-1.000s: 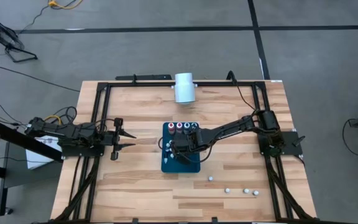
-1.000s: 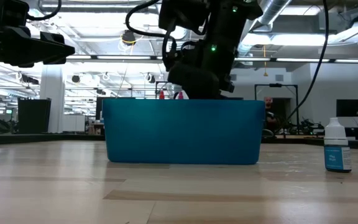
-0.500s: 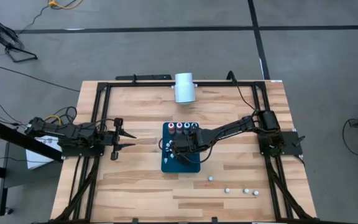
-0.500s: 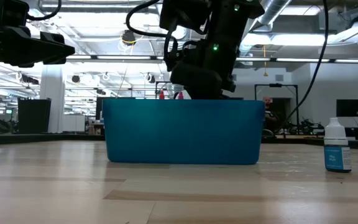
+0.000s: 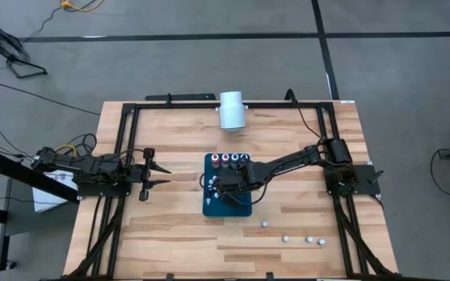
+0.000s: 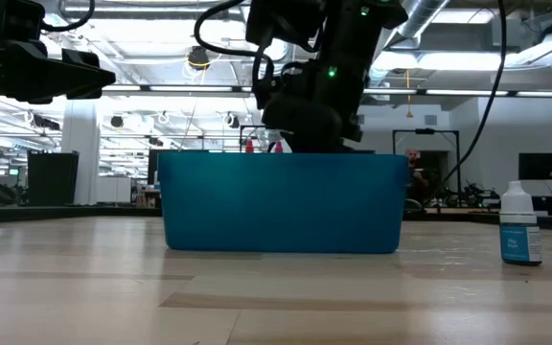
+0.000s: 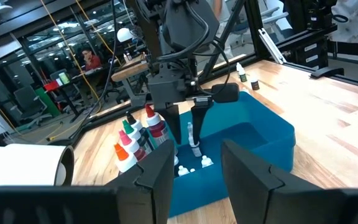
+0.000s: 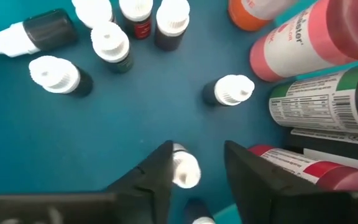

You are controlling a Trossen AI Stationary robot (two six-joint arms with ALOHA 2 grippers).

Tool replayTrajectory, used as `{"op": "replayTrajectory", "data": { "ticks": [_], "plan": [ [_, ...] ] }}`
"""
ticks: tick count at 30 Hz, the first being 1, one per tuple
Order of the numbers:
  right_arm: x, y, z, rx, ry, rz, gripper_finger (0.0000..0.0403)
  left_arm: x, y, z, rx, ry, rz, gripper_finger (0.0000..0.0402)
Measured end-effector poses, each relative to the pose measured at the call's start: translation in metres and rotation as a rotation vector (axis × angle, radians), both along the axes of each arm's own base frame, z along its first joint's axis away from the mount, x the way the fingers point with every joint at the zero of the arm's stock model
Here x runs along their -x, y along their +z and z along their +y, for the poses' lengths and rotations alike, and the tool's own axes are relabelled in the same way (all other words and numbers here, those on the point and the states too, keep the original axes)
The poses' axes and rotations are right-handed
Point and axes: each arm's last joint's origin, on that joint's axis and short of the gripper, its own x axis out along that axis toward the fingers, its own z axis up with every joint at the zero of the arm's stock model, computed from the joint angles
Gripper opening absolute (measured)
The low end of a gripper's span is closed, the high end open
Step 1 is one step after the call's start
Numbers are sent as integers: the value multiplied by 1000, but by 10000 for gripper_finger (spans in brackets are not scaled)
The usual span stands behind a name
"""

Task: Pick & Place food coloring
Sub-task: Put the small black food coloring bottle into the blue bin, then put the small blue food coloring bottle into the blue bin

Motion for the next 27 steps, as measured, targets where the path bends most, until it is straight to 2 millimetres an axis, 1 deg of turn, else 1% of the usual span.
{"op": "replayTrajectory", "data": {
  "ticks": [5, 7, 10, 16, 24, 27],
  "plan": [
    [0, -1, -1, 25, -19, -5, 194, 0, 0, 0, 0, 0, 0, 123],
    [0, -1, -1, 28, -17, -4, 213, 0, 0, 0, 0, 0, 0, 123],
    [0, -1, -1, 29, -17, -4, 229, 0, 0, 0, 0, 0, 0, 123],
    [0, 2, 0, 30, -14, 1, 232, 0, 0, 0, 0, 0, 0, 123],
    [-3, 17, 7, 31, 3, -8, 220, 0, 0, 0, -1, 0, 0, 123],
    [-5, 26, 9, 34, 14, -6, 219, 0, 0, 0, 0, 0, 0, 123]
  ]
}}
